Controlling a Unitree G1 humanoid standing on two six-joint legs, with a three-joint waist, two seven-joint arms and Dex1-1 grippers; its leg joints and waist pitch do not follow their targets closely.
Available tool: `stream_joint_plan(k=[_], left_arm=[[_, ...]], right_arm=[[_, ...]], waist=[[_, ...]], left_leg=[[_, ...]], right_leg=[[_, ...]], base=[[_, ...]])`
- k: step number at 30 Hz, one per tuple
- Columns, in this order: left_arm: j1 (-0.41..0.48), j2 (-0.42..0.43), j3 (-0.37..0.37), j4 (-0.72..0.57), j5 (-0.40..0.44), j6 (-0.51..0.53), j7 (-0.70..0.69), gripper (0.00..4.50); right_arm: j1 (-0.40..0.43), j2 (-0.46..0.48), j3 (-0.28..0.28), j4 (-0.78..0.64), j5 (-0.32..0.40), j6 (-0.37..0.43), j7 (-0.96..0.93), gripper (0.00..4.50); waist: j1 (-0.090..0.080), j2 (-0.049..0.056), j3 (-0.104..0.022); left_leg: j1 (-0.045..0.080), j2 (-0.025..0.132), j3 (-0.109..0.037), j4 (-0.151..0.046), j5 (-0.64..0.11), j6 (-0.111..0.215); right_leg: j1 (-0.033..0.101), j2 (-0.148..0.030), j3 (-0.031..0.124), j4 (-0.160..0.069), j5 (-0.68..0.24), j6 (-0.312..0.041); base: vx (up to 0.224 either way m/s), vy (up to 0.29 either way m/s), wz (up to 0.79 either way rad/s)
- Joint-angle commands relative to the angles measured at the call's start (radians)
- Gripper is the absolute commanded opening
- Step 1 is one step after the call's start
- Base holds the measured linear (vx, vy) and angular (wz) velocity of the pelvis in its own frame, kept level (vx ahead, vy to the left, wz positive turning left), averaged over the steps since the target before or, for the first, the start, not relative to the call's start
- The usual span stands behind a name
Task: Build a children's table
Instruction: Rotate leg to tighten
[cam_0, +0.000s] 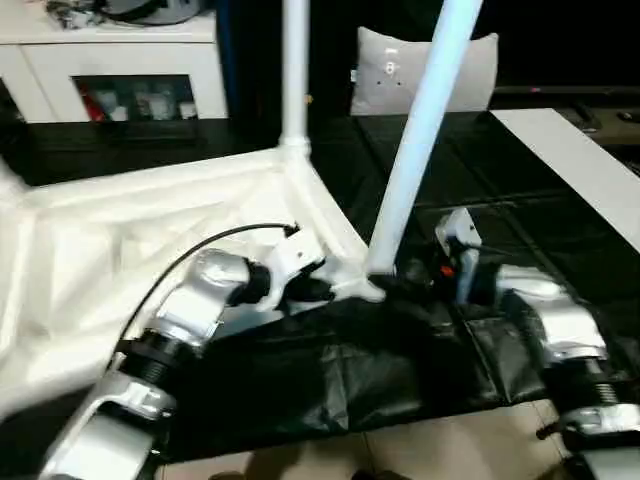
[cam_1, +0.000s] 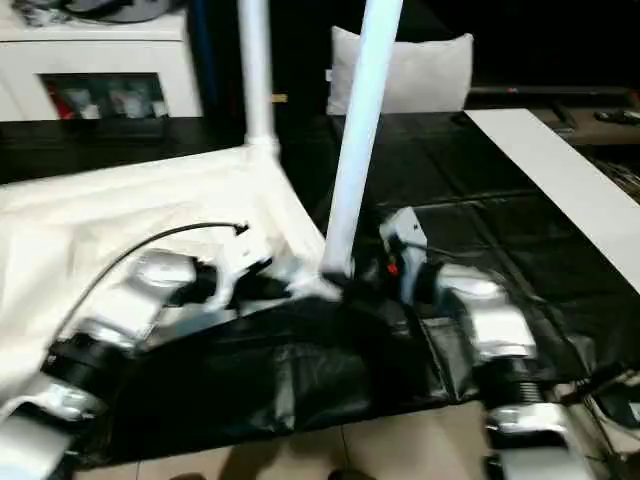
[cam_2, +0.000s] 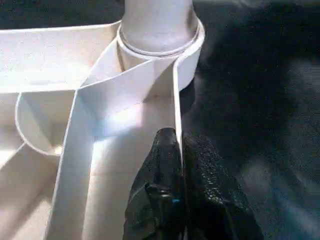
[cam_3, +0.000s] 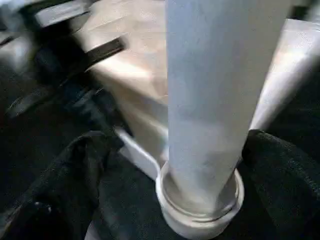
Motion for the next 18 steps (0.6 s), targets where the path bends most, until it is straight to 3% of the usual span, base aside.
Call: stream_joint_plan(k=[1, 6, 7, 13, 14, 18], left_arm=[[-0.015, 0.010, -0.043, -0.032, -0.017, -0.059, -0.107, 0.00], [-0.020, 0.034, -0.065, -0.020, -0.024, -0.098, -0.172, 0.00], [-0.022, 0.050, -0.077, -0.014, -0.024, -0.114, -0.211, 0.00], [-0.025, 0.072, -0.084, -0.006, -0.031, -0.145, -0.277, 0.00], [-0.025, 0.074, -0.084, -0.007, -0.034, -0.145, -0.287, 0.00], [-0.021, 0.080, -0.085, -0.015, -0.040, -0.147, -0.300, 0.00]], right_arm=[[-0.001, -0.028, 0.022, -0.025, 0.012, -0.038, 0.108, 4.49], [-0.012, -0.051, 0.049, -0.004, 0.009, -0.052, 0.178, 4.32], [-0.019, -0.058, 0.065, 0.011, 0.008, -0.050, 0.209, 4.32], [-0.027, -0.053, 0.088, 0.043, 0.004, -0.061, 0.260, 3.82], [-0.026, -0.051, 0.094, 0.049, 0.000, -0.069, 0.264, 3.55], [-0.023, -0.046, 0.100, 0.045, 0.010, -0.065, 0.277, 3.42]], waist=[[0.000, 0.010, -0.071], [0.008, 0.010, -0.072], [0.008, 0.005, -0.072], [0.016, 0.007, -0.073], [0.016, 0.007, -0.073], [0.016, 0.007, -0.073]], left_leg=[[0.000, 0.001, 0.018, -0.068, -0.205, 0.080], [0.000, 0.003, 0.017, -0.069, -0.216, 0.070], [-0.001, 0.003, 0.018, -0.069, -0.214, 0.070], [-0.003, 0.003, 0.018, -0.068, -0.199, 0.065], [-0.003, 0.003, 0.018, -0.068, -0.199, 0.063], [-0.003, 0.003, 0.018, -0.068, -0.201, 0.060]], right_leg=[[0.074, -0.041, 0.044, -0.079, -0.367, -0.146], [0.078, -0.043, 0.044, -0.076, -0.360, -0.159], [0.079, -0.043, 0.044, -0.077, -0.363, -0.157], [0.080, -0.043, 0.044, -0.072, -0.359, -0.157], [0.080, -0.044, 0.044, -0.074, -0.367, -0.153], [0.079, -0.043, 0.044, -0.073, -0.373, -0.152]], base=[[0.000, 0.000, 0.00], [0.000, 0.000, 0.00], [0.000, 0.000, 0.00], [0.000, 0.000, 0.00], [0.000, 0.000, 0.00], [0.000, 0.000, 0.00]])
